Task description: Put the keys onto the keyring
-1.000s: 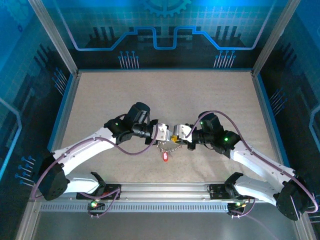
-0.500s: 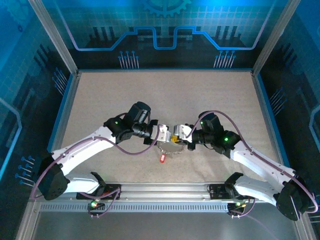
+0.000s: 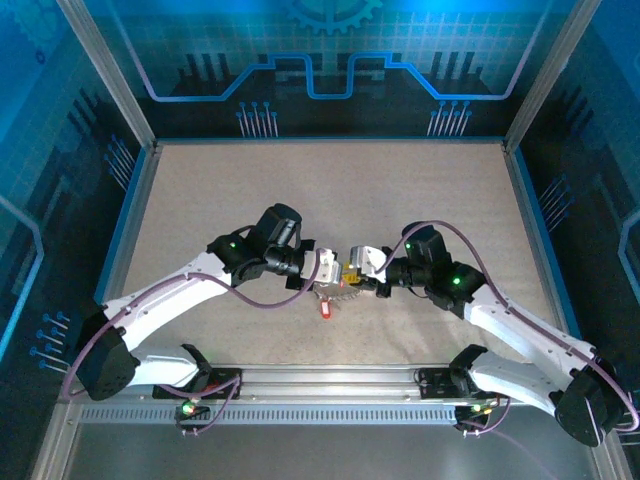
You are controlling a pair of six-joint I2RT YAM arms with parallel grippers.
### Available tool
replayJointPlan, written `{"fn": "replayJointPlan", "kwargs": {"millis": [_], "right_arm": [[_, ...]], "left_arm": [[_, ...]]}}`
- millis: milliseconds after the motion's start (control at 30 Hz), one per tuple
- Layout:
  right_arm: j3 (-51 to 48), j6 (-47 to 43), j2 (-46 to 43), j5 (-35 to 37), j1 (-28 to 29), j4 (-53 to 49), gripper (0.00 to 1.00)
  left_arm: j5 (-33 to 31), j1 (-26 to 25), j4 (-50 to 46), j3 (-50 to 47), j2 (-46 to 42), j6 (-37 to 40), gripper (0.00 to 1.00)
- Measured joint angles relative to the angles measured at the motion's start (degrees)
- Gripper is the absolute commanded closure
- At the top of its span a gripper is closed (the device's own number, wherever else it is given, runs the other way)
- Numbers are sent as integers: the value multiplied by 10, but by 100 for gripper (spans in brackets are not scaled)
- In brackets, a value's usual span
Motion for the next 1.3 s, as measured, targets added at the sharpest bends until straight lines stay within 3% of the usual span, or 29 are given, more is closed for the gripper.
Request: {"fn": "replayJointPlan", "kwargs": {"millis": [400,733,833,1300], "right_arm": [[-4,19,5,-3,-7,7,73],[-7,40,15,-23,-19,13,78],[-7,46,21,-32,-19,19,87],[-7,51,33,-42,-27,22,100]], "left_arm": [[16,16,36,-15,-5,-45,100],[20,16,63,-33,-14,-56,100],[21,16,66,-36,-16,-56,100],[22,22,117,-67,-30,-100,100]]}}
